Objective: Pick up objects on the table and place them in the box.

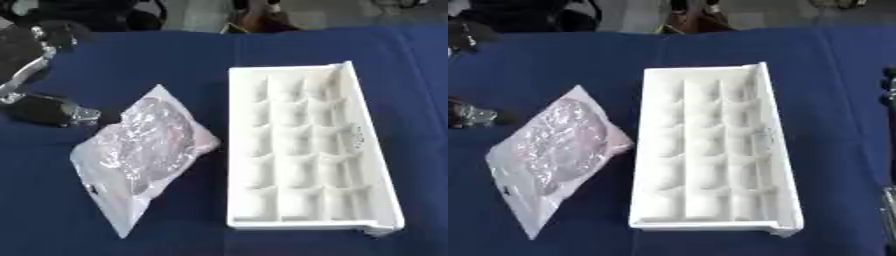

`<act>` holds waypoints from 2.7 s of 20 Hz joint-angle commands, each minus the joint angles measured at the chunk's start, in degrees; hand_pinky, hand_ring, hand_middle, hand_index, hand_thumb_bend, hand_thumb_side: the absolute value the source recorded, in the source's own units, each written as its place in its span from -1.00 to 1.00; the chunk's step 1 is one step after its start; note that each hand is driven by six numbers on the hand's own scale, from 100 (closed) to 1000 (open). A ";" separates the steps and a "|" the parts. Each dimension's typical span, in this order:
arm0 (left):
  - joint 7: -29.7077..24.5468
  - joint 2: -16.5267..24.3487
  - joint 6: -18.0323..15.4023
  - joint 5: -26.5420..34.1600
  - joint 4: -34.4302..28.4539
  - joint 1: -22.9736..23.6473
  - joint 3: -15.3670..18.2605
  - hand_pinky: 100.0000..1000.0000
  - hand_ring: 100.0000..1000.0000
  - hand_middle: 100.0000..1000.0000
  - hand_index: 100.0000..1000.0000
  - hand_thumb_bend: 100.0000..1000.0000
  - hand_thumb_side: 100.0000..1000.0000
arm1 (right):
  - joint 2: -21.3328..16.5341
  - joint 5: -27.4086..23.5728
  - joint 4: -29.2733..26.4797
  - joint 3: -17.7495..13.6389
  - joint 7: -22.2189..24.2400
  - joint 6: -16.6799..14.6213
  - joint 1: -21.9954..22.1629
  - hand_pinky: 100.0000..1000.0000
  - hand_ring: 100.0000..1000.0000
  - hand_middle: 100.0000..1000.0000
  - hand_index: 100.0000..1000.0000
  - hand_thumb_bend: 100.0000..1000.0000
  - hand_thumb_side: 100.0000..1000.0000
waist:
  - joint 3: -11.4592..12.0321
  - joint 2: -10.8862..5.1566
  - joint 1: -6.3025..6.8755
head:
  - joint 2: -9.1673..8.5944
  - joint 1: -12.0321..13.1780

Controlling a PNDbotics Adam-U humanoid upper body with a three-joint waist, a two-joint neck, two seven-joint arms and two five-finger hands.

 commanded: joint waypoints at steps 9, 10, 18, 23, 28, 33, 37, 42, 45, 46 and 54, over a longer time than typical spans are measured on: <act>-8.29 -0.16 -5.06 1.32 4.95 -5.50 -4.39 0.39 0.30 0.70 0.88 0.92 0.72 | -0.95 -0.11 -0.53 0.00 0.25 -0.09 -0.12 0.72 0.73 0.64 0.89 -1.00 0.80 | -0.17 -0.78 -0.26 | -0.08 0.41; -8.31 -0.20 -5.08 1.47 5.03 -5.46 -4.35 0.39 0.29 0.70 0.88 0.92 0.73 | -0.94 -0.11 -0.53 0.00 0.25 -0.09 -0.11 0.72 0.73 0.64 0.89 -1.00 0.80 | -0.16 -0.79 -0.27 | -0.09 0.43; -8.60 -0.36 -5.15 1.90 5.53 -5.39 -4.30 0.39 0.30 0.70 0.88 0.92 0.73 | -0.88 -0.13 -0.55 -0.08 0.19 -0.12 -0.11 0.72 0.73 0.64 0.89 -1.00 0.80 | -0.09 -0.80 -0.34 | -0.15 0.51; -8.36 -1.04 -4.95 0.96 7.31 -5.88 -4.22 0.38 0.29 0.70 0.88 0.93 0.73 | -0.83 -0.13 -0.55 -0.11 0.19 -0.12 -0.08 0.72 0.73 0.64 0.89 -1.00 0.80 | -0.13 -0.79 -0.33 | -0.12 0.51; -7.67 -3.28 -5.24 -1.11 10.94 -6.77 -4.62 0.36 0.26 0.72 0.88 0.96 0.71 | -0.72 -0.17 -0.55 -0.10 0.20 -0.12 -0.12 0.72 0.73 0.64 0.89 -1.00 0.80 | -0.20 -0.81 -0.46 | -0.23 0.53; -7.20 -6.05 -5.97 -2.38 14.22 -7.12 -5.47 0.34 0.24 0.72 0.89 1.00 0.69 | -0.58 -0.23 -0.59 -0.09 0.22 -0.16 -0.27 0.72 0.73 0.64 0.89 -1.00 0.80 | -0.27 -0.72 -0.70 | -0.36 0.66; -7.20 -7.33 -6.62 -2.85 15.98 -7.26 -6.12 0.33 0.23 0.72 0.89 1.00 0.68 | -0.52 -0.28 -0.60 -0.08 0.24 -0.16 -0.31 0.72 0.73 0.64 0.89 -1.00 0.80 | -0.25 -0.67 -0.83 | -0.32 0.79; -7.36 -7.78 -7.28 -2.90 16.93 -7.28 -6.79 0.33 0.23 0.72 0.89 1.00 0.68 | -0.50 -0.29 -0.60 -0.06 0.26 -0.17 -0.32 0.72 0.73 0.64 0.89 -1.00 0.80 | -0.23 -0.68 -0.88 | -0.22 0.88; -7.72 -7.85 -7.66 -2.90 17.31 -7.27 -7.26 0.34 0.23 0.72 0.89 1.00 0.67 | -0.50 -0.31 -0.61 -0.04 0.29 -0.18 -0.35 0.72 0.73 0.64 0.89 -1.00 0.80 | -0.22 -0.70 -0.88 | -0.19 0.90; -7.89 -7.86 -7.81 -2.93 17.44 -7.29 -7.45 0.34 0.23 0.72 0.89 1.00 0.67 | -0.50 -0.31 -0.60 -0.03 0.30 -0.19 -0.35 0.72 0.73 0.64 0.89 -1.00 0.80 | -0.23 -0.70 -0.88 | -0.17 0.91; -9.51 -7.55 -10.29 -2.65 17.53 -7.79 -9.74 0.35 0.24 0.71 0.88 0.97 0.70 | -0.58 -0.27 -0.59 0.06 0.44 -0.19 -0.41 0.72 0.73 0.64 0.89 -1.00 0.80 | -0.37 -0.66 -0.78 | 0.03 1.04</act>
